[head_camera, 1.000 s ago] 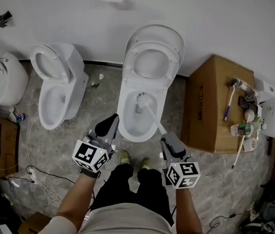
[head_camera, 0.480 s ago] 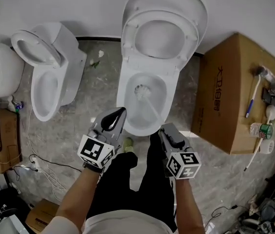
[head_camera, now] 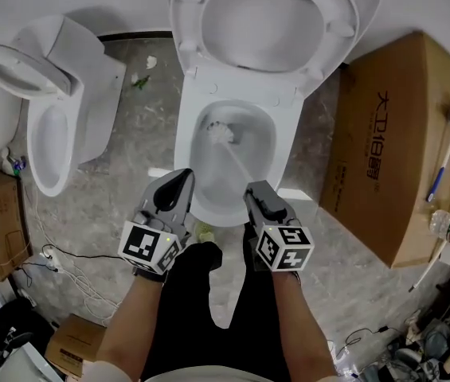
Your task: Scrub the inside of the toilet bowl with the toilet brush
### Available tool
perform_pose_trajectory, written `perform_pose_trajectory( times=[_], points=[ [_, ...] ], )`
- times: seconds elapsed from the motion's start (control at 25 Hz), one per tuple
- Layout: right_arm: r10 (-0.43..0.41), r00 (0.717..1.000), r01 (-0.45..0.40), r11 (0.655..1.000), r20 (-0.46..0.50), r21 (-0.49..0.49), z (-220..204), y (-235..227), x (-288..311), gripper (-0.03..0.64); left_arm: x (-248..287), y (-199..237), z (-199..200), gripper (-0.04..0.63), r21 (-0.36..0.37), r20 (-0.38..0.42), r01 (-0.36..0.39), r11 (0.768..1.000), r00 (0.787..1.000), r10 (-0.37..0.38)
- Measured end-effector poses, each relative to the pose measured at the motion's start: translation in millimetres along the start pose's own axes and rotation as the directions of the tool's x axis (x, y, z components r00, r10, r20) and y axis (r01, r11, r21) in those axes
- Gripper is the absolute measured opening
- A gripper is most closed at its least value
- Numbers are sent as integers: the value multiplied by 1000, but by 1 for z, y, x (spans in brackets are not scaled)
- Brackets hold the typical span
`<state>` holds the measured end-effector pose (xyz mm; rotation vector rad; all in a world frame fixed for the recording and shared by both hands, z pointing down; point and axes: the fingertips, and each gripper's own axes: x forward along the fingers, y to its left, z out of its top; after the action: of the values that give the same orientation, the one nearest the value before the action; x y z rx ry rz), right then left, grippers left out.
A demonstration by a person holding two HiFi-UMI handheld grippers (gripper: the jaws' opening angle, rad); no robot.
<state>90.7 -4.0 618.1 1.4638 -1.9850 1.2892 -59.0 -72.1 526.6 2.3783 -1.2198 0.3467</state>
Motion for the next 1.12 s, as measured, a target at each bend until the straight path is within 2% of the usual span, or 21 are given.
perform_pose_trajectory(
  times=[0.28, 0.44, 0.8, 0.92, 1.12],
  points=[
    [35, 999, -34, 998, -10, 54, -13, -20, 48, 164, 37, 10, -39, 6, 9, -23, 12, 1000, 1000, -11],
    [38, 999, -38, 996, 0, 75, -12, -29, 67, 165, 47, 16, -54, 6, -11, -26, 3, 1000, 1000, -3],
    [131, 991, -133, 968, 23, 213, -18, -43, 109, 165, 51, 30, -70, 6, -8, -32, -10, 1000, 999, 10],
    [171, 985, -168, 963, 4, 212, -20, -45, 111, 166, 51, 32, -72, 6, 12, -36, -10, 1000, 999, 10],
    [217, 974, -205, 965, -62, 161, -23, -44, 106, 166, 47, 36, -78, 6, -27, -42, -26, 999, 999, 25]
  ],
)
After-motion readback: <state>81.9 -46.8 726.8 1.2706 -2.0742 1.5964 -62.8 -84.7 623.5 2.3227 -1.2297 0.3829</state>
